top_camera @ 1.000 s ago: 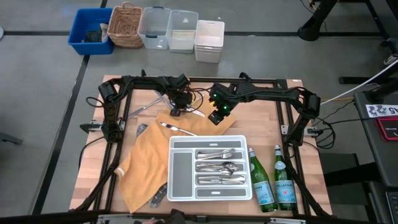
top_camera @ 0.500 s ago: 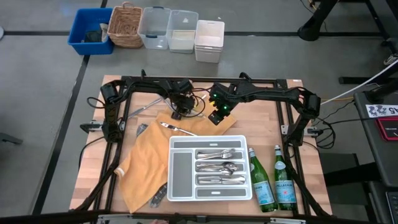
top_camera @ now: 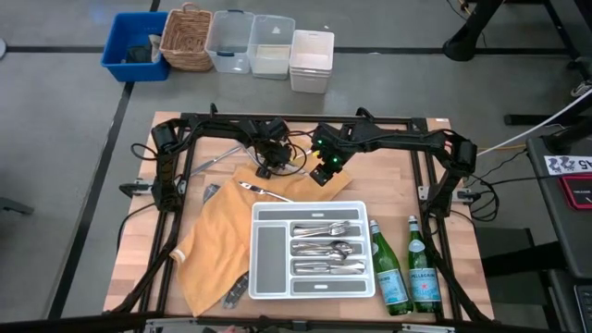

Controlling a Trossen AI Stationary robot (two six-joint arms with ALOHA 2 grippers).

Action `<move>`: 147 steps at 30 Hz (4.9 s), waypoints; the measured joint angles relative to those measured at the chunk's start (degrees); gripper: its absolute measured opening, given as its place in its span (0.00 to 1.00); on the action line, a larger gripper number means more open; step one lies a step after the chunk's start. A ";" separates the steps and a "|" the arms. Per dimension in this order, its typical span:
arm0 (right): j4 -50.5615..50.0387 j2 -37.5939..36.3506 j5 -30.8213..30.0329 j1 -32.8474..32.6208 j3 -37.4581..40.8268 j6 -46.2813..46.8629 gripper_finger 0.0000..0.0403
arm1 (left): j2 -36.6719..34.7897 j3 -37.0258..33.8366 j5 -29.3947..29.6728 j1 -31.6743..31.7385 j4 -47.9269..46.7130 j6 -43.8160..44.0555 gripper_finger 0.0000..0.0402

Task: Sort silverware
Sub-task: Put the silver table knife into the white silverware tray

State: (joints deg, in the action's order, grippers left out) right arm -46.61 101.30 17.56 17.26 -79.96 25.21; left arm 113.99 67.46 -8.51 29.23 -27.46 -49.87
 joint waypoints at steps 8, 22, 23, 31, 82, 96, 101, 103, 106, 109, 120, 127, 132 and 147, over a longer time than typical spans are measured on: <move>0.00 0.00 0.00 0.00 0.00 -0.02 0.25 | 0.31 1.90 0.05 0.17 -1.38 0.31 0.06; -0.88 -3.36 -2.40 0.00 0.00 -0.22 0.25 | 0.87 6.64 -4.30 1.96 -2.97 7.01 0.05; -0.92 -4.14 -3.00 0.00 0.00 -0.25 0.25 | 0.78 6.75 -4.62 2.23 -3.04 7.36 0.05; -1.05 -9.21 -6.55 0.00 0.00 -0.22 0.25 | 0.74 6.80 -6.61 3.49 -3.37 9.90 0.01; -4.76 -10.89 -6.99 0.00 0.00 -1.22 0.25 | -8.15 6.80 -4.99 0.16 -6.85 16.07 0.02; -13.82 -21.11 -8.59 0.00 -0.02 -4.88 0.25 | -11.37 6.89 -22.47 -9.36 0.43 42.08 0.02; -14.66 -27.30 -9.55 0.00 -0.02 -7.80 0.25 | -11.37 6.89 -22.44 -16.68 13.16 53.92 0.03; -15.13 -29.71 -9.53 0.00 -0.02 -8.68 0.25 | -11.37 6.89 -22.41 -19.98 19.19 57.83 0.03; -15.65 -32.86 -9.51 0.00 -0.02 -9.20 0.25 | -11.38 6.90 -20.01 -24.74 27.52 63.97 0.03; -16.51 -35.42 -9.46 0.00 -0.02 -9.22 0.25 | -11.29 6.89 -15.33 -29.44 32.79 68.24 0.03; -18.33 -37.74 -9.03 0.00 -0.02 -9.23 0.25 | -8.28 6.89 1.92 -44.06 35.58 68.91 0.05; -18.30 -37.29 -9.21 -0.04 -0.02 -9.24 0.25 | -4.23 6.89 5.96 -47.80 37.05 68.94 0.05; -18.02 -37.31 -9.03 -0.04 -0.02 -9.20 0.25 | -0.62 6.89 6.32 -48.47 37.78 70.23 0.05; -17.97 -37.31 -9.07 -0.02 0.00 -9.20 0.25 | 5.77 6.93 6.42 -48.44 37.47 72.46 0.07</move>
State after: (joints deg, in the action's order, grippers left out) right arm -64.58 63.99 8.49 17.23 -79.96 16.01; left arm 119.77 74.39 -2.09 -19.20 10.00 22.59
